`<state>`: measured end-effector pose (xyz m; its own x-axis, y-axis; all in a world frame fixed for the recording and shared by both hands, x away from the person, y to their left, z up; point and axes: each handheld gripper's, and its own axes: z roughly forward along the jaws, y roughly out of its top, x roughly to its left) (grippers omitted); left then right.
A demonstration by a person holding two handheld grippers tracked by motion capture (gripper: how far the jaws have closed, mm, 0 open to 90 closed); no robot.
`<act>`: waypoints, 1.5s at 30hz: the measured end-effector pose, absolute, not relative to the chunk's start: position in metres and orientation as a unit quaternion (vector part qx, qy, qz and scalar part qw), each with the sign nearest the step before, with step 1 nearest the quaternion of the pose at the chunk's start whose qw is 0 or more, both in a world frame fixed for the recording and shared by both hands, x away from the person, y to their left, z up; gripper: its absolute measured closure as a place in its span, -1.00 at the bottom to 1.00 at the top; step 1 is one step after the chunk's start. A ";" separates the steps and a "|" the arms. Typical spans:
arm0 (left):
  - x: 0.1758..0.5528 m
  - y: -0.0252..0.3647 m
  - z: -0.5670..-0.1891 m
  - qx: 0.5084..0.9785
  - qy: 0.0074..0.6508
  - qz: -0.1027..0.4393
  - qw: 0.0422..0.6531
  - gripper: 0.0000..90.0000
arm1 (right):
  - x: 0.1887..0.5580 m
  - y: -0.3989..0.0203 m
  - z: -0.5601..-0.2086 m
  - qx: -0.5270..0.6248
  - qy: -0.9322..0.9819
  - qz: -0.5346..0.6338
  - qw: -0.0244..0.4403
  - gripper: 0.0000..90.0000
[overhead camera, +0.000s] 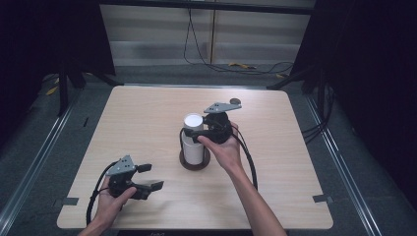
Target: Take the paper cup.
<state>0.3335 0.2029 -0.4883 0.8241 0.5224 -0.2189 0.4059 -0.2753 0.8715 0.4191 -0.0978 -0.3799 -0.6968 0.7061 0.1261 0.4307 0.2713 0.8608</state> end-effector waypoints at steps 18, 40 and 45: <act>0.333 0.202 -0.489 0.800 0.289 0.055 0.524 -0.63 | 0.422 -0.091 -0.369 0.360 0.781 0.488 0.151 -0.28; 0.334 0.201 -0.491 0.802 0.290 0.053 0.520 -0.63 | 0.419 -0.097 -0.353 0.358 0.762 0.516 0.157 -0.25; 0.334 0.201 -0.491 0.803 0.289 0.053 0.519 -0.63 | 0.418 -0.097 -0.349 0.355 0.759 0.523 0.160 -0.25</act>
<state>0.3337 0.2011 -0.4914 0.8276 0.5184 -0.2152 0.4092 -0.2946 0.8636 0.4180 -0.0966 -0.3491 -0.6976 0.7050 0.1281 0.3711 0.2026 0.9062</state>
